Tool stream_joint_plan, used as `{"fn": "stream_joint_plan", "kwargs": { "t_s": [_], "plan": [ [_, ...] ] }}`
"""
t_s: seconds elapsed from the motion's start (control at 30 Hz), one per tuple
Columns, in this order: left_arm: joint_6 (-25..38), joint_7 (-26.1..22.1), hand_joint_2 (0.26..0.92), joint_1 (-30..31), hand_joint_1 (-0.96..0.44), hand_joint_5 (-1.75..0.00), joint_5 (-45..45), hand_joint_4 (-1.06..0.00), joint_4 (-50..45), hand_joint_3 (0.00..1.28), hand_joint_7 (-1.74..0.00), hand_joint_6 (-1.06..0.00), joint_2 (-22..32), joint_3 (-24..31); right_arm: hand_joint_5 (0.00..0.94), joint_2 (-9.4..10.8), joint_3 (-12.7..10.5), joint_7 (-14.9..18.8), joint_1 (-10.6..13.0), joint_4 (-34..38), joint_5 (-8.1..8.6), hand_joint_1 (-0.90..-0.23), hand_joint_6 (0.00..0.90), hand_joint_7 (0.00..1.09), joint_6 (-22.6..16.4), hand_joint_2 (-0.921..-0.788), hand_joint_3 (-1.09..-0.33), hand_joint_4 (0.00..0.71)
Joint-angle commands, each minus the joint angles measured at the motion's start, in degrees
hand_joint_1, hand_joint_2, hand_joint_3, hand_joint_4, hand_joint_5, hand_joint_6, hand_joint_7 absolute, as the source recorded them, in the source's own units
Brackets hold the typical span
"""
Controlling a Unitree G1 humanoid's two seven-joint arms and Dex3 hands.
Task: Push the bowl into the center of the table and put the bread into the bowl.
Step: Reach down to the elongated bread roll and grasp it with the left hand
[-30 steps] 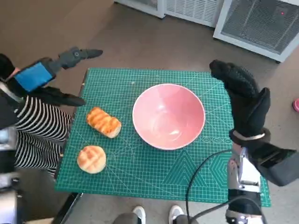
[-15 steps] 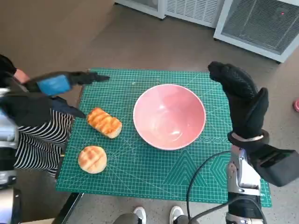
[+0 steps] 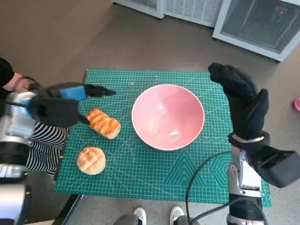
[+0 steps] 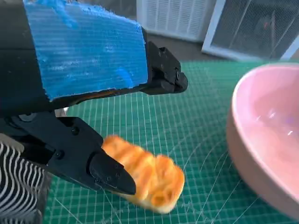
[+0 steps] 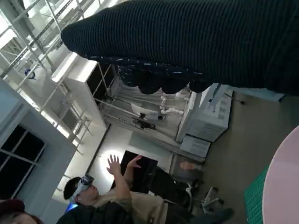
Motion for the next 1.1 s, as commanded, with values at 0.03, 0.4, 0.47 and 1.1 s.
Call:
{"fn": "stream_joint_plan", "kwargs": {
  "t_s": [0.03, 0.4, 0.47, 1.1],
  "plan": [
    [-1.05, 3.45, 0.728, -2.63, 0.01, 0.00, 3.90, -0.17, 4.70, 0.00, -0.01, -0.36, -1.97, -2.88, 0.010, -0.11, -0.02, 0.13, 1.76, 0.30, 0.60, -0.670, 0.092, 0.43, 1.16, -0.921, -0.726, 0.156],
    [2.60, 9.82, 0.734, -5.46, -0.02, 0.00, 10.99, -0.18, 12.78, 0.00, 0.00, -0.36, -5.74, -8.32, 0.008, -0.28, -0.30, 0.15, 2.77, -0.79, 1.33, -0.671, 0.091, 0.44, 1.86, -0.921, -0.724, 0.157],
    [3.16, 10.29, 0.736, -5.60, -0.01, -0.01, 11.30, -0.19, 14.12, 0.00, 0.00, -0.36, -6.47, -8.68, 0.008, -0.26, -0.33, 0.12, 3.03, -1.13, 1.39, -0.671, 0.092, 0.44, 1.96, -0.921, -0.724, 0.158],
    [4.71, 17.95, 0.879, -6.46, 0.02, -0.08, 15.94, -0.69, 19.93, 0.03, -0.10, -0.73, -8.27, -13.38, 0.005, 0.04, -0.52, 0.18, 3.41, -0.86, 1.89, -0.661, 0.102, 0.45, 2.08, -0.921, -0.715, 0.159]
  ]
}}
